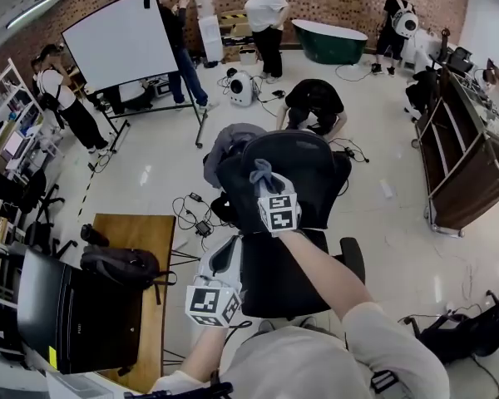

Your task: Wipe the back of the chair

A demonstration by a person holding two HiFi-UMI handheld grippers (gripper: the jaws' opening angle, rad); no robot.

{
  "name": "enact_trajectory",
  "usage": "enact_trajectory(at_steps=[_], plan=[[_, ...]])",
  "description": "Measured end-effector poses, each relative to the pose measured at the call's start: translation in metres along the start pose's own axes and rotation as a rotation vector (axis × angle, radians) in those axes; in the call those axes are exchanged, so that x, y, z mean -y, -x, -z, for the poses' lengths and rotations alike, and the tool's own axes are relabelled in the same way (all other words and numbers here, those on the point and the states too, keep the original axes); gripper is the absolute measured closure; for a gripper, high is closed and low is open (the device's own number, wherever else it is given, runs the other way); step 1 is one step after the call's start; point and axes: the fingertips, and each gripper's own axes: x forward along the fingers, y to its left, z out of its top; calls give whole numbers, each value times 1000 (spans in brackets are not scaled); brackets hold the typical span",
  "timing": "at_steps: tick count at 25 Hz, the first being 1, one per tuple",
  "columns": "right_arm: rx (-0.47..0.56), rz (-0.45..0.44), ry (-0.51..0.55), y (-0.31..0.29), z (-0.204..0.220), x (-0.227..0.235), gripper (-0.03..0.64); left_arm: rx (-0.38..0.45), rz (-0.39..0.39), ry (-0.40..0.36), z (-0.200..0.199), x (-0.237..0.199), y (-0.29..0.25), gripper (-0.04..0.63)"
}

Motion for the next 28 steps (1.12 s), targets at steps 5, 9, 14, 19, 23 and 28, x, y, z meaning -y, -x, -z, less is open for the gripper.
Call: enact_trajectory(at_steps=[5,9,14,19,23,28], plan=[[-30,-18,-12,-59,44,8,565,-15,-62,-14,4,19,-10,543],[-27,85,-34,-56,62,67,565,-29,-106,13,7,1,-1,543],[-19,277,-37,-4,74,174,565,-24,-98,28,9,-28,9,543],[-56,361,-13,7,67,258,565,-29,-42,42,9,-25,-41,543],[-14,288,7,5,61,207,565,-34,4,39,13,-12,-43,543],[-30,-25,47,-51,53,72,565,-59,-46,37,3,-4,-66,543]])
